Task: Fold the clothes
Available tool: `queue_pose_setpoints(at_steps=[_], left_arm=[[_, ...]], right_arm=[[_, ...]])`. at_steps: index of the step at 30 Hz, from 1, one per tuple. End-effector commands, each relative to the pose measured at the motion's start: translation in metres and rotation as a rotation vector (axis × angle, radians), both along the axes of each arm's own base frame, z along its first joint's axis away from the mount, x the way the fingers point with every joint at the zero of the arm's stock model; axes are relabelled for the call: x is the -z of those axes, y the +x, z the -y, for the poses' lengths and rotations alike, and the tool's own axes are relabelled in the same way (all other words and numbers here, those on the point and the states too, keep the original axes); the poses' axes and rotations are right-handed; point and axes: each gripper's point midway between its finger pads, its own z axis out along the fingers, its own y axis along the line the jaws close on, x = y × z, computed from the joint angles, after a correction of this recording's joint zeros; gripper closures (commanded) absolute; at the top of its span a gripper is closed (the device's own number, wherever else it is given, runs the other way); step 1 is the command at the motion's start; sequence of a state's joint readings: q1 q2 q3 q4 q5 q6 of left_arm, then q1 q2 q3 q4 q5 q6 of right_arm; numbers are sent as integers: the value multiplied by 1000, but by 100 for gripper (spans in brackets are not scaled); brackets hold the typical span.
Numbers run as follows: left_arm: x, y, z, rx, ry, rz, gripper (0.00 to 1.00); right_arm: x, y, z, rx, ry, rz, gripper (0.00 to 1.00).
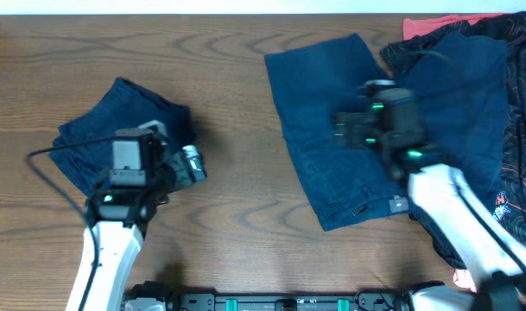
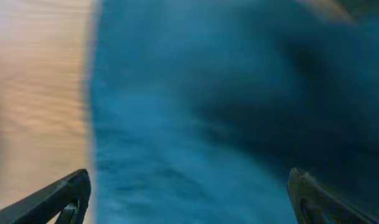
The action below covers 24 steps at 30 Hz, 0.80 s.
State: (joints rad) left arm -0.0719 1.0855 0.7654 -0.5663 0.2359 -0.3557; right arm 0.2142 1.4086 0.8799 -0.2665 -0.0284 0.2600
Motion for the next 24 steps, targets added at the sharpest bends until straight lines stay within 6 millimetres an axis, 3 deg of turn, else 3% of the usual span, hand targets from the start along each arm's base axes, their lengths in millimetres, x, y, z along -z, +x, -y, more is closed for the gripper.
queue_pose_setpoints(at_steps=[1,6,7,10,19,21,24], left_arm=[[11,-9,43,96,-128,-89,2],[39,-31,96,153,-187,-256,2],[49,-39,116,175,-194,-303,2],[65,-52,153,219,-207,-357,2],[91,-82,263,409,-301,-329,2],[94,-88,281,459,-319,-306,0],[101,-96,298,507,-332,-289,9]], right_arm=[[-24,-10,54,112,-72,24,1],[-24,-42,99,221,-93,-65,1],[-21,-47,111,256,-92,-88,1],[-16,-55,124,304,-85,-124,1],[-12,-61,130,321,-86,-152,1],[-11,-62,130,321,-87,-157,1],[-10,-63,129,320,-87,-161,1]])
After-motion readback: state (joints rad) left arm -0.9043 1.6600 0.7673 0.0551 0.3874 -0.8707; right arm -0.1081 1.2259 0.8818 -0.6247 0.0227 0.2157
